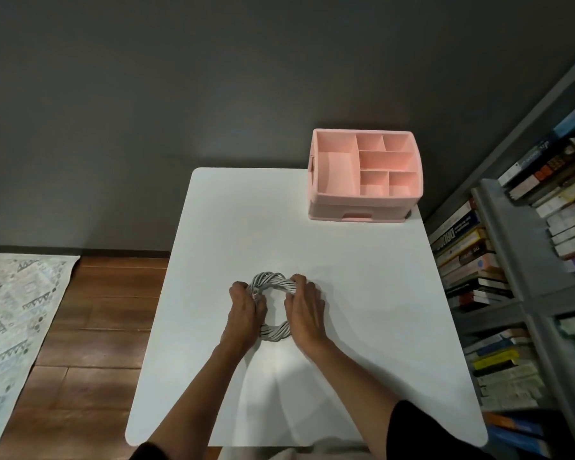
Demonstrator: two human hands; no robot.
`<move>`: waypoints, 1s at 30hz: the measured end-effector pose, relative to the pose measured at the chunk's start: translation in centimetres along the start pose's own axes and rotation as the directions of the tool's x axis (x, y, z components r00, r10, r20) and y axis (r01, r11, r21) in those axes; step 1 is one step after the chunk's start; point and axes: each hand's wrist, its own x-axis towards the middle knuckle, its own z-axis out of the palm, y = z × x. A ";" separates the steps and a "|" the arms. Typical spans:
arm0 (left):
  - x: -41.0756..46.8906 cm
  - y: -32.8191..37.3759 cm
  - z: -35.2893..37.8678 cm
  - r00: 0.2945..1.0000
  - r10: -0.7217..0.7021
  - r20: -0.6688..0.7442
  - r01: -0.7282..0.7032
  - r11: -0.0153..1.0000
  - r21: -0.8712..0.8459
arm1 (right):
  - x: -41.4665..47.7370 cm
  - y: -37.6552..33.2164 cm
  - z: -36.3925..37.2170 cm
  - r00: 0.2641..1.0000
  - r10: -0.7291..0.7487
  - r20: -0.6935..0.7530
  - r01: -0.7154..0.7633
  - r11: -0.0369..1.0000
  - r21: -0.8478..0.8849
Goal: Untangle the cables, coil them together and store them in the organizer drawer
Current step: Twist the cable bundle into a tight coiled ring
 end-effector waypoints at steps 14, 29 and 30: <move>0.6 -1.6 0.2 0.990 0.100 -0.095 -0.103 0.994 -0.033 | 0.1 1.6 0.4 0.990 -0.123 -0.063 0.102 0.958 -0.267; 1.5 -3.0 0.7 0.947 0.318 0.049 -0.306 0.842 0.445 | 1.1 3.2 1.6 0.956 -0.292 -0.035 0.259 0.892 -0.370; 1.7 -3.1 0.6 0.941 0.331 0.070 -0.325 0.829 0.455 | 1.1 3.3 1.7 0.956 -0.291 -0.037 0.259 0.896 -0.361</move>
